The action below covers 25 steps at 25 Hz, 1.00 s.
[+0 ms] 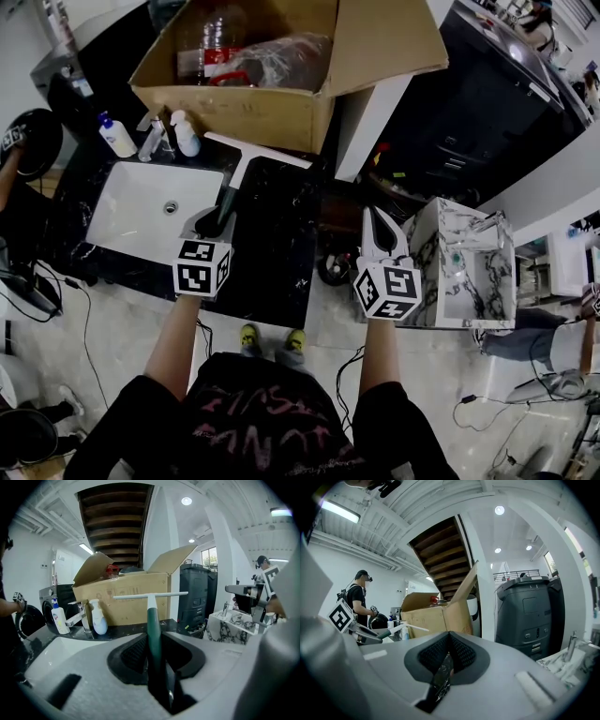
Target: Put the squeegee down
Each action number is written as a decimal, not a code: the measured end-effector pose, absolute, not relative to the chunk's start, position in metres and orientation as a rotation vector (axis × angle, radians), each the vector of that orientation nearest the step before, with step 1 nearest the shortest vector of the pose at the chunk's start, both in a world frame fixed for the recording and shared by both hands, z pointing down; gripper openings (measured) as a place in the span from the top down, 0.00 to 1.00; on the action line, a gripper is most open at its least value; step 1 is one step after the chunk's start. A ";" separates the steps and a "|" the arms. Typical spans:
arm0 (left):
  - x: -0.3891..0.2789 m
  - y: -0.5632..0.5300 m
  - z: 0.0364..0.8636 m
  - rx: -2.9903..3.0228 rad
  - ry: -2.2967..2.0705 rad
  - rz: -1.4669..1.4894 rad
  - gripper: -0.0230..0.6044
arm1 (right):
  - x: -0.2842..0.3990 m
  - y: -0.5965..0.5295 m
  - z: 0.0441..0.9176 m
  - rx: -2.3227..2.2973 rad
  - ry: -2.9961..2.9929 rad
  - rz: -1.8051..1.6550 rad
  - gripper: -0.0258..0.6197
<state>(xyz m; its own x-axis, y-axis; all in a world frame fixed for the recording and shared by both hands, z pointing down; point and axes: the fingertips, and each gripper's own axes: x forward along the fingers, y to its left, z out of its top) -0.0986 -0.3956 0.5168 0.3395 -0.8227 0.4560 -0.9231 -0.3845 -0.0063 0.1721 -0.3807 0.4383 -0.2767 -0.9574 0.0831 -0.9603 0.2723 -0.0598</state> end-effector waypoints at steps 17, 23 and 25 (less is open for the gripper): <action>-0.088 -0.397 0.576 2.246 -1.477 0.690 0.80 | 0.177 -0.383 0.456 1.872 -2.458 0.204 0.94; -0.085 -0.394 0.600 2.196 -1.438 0.733 0.80 | 0.184 -0.384 0.463 1.878 -2.443 0.219 0.94; -0.083 -0.394 0.605 2.187 -1.427 0.741 0.80 | 0.185 -0.384 0.464 1.879 -2.439 0.220 0.94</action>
